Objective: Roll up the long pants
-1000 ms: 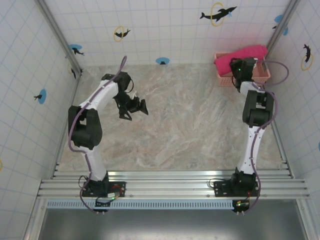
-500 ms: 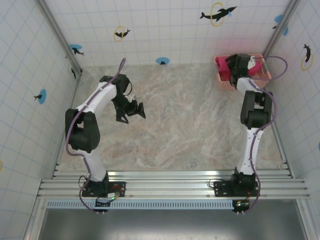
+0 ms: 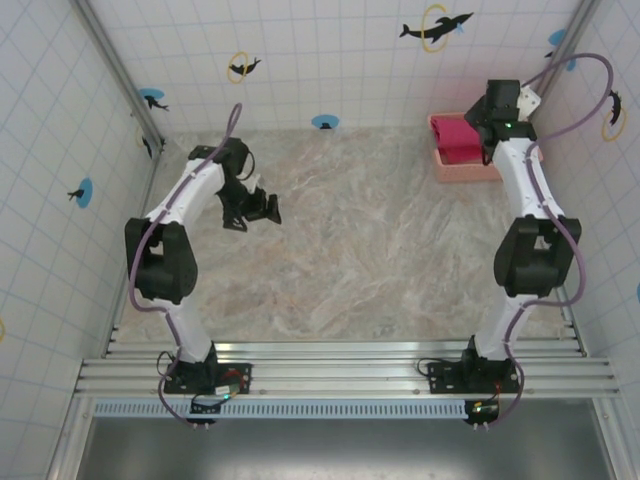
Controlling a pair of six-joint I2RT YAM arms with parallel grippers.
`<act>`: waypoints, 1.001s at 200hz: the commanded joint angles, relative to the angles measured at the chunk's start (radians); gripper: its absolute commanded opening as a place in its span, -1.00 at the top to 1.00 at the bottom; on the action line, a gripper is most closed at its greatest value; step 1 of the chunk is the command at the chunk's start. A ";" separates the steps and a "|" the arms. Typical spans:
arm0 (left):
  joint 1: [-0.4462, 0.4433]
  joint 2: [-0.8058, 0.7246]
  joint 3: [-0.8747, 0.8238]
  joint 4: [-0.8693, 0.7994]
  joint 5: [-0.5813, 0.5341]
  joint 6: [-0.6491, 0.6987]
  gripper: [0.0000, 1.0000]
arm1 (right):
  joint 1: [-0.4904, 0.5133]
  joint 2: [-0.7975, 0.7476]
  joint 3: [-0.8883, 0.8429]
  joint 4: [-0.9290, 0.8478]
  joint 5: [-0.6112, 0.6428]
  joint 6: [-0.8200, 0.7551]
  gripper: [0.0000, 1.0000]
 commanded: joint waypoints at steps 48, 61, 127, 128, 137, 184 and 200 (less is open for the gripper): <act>0.046 -0.377 -0.668 0.920 -0.363 0.412 -0.95 | 0.066 -0.448 -0.750 0.295 -0.215 -0.433 -0.96; 0.046 -0.413 -0.840 1.190 -0.329 0.461 -0.95 | 0.077 -0.511 -0.909 0.436 -0.189 -0.553 -0.96; 0.009 -0.353 -1.174 1.900 -0.305 0.524 -0.95 | 0.060 -0.500 -1.236 0.932 -0.201 -0.687 -0.96; 0.009 -0.352 -1.178 1.905 -0.306 0.521 -0.95 | 0.060 -0.495 -1.233 0.934 -0.201 -0.682 -0.96; 0.022 -0.346 -1.220 1.951 -0.321 0.507 -0.95 | 0.060 -0.440 -1.219 0.969 -0.220 -0.658 -0.96; 0.009 -0.342 -1.220 1.960 -0.330 0.518 -0.95 | 0.171 -0.292 -1.361 1.351 -0.201 -0.773 -0.98; 0.014 -0.342 -1.214 1.947 -0.319 0.513 -0.95 | 0.140 -0.321 -1.359 1.312 -0.220 -0.746 -0.98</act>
